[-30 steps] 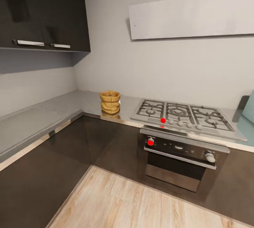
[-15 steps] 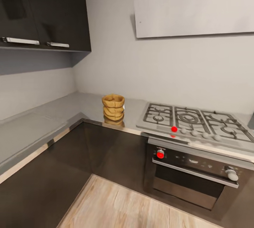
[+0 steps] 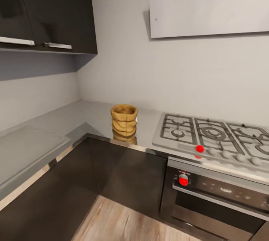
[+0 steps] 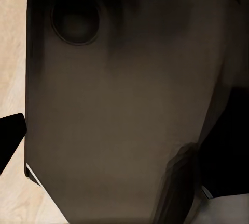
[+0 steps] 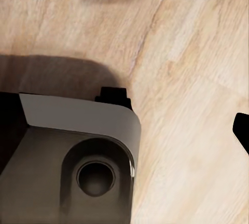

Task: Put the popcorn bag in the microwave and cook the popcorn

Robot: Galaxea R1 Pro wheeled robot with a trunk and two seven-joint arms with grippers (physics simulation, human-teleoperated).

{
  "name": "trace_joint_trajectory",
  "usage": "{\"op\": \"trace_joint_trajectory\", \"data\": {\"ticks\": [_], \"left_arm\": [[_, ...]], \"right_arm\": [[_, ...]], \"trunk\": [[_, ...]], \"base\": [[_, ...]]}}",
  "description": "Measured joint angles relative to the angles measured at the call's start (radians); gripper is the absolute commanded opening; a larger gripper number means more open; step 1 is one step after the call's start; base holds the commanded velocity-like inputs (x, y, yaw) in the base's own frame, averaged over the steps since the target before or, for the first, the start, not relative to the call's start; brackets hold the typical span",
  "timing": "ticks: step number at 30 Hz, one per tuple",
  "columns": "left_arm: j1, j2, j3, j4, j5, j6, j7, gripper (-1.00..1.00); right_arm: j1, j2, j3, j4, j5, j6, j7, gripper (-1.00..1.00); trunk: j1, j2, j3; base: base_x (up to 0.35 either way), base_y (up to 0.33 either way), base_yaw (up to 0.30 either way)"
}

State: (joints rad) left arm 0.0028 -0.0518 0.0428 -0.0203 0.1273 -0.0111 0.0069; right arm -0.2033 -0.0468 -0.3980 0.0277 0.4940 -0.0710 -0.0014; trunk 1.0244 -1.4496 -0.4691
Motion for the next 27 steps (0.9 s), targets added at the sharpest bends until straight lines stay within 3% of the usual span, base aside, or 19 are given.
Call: {"op": "trace_joint_trajectory", "data": {"ticks": [6,9,12,15,23,27], "left_arm": [[0.000,-0.001,0.001,0.000,0.007,0.000,0.001,1.00],[0.000,-0.001,0.001,-0.001,0.060,0.000,0.003,1.00],[0.000,-0.001,0.000,-0.001,0.146,0.000,0.004,1.00],[0.000,-0.001,-0.001,-0.001,0.170,0.000,0.004,1.00],[0.000,0.001,-0.002,0.000,0.175,0.000,0.004,1.00],[0.000,0.001,-0.003,0.000,0.174,0.000,0.003,1.00]], "right_arm": [[0.000,-0.001,-0.001,0.000,0.000,0.000,0.000,1.00],[0.000,-0.002,0.000,0.000,0.000,0.000,0.000,1.00],[0.000,0.000,0.000,0.000,0.000,0.000,-0.001,1.00],[0.000,0.001,0.000,0.000,0.000,0.000,-0.002,1.00],[-0.001,-0.001,0.000,0.000,0.000,0.000,-0.001,1.00],[0.000,-0.002,-0.001,0.000,0.000,0.000,-0.001,1.00]], "trunk": [[0.001,0.000,0.000],[0.001,0.000,0.000],[0.001,0.000,0.000],[-0.003,0.007,0.003],[-0.034,0.063,0.028],[-0.034,0.063,0.028]], "base": [[0.098,0.015,0.000],[0.006,0.001,0.000],[0.001,0.000,0.000],[0.000,0.000,0.000],[0.000,0.000,0.000],[0.000,0.000,0.000]]}}
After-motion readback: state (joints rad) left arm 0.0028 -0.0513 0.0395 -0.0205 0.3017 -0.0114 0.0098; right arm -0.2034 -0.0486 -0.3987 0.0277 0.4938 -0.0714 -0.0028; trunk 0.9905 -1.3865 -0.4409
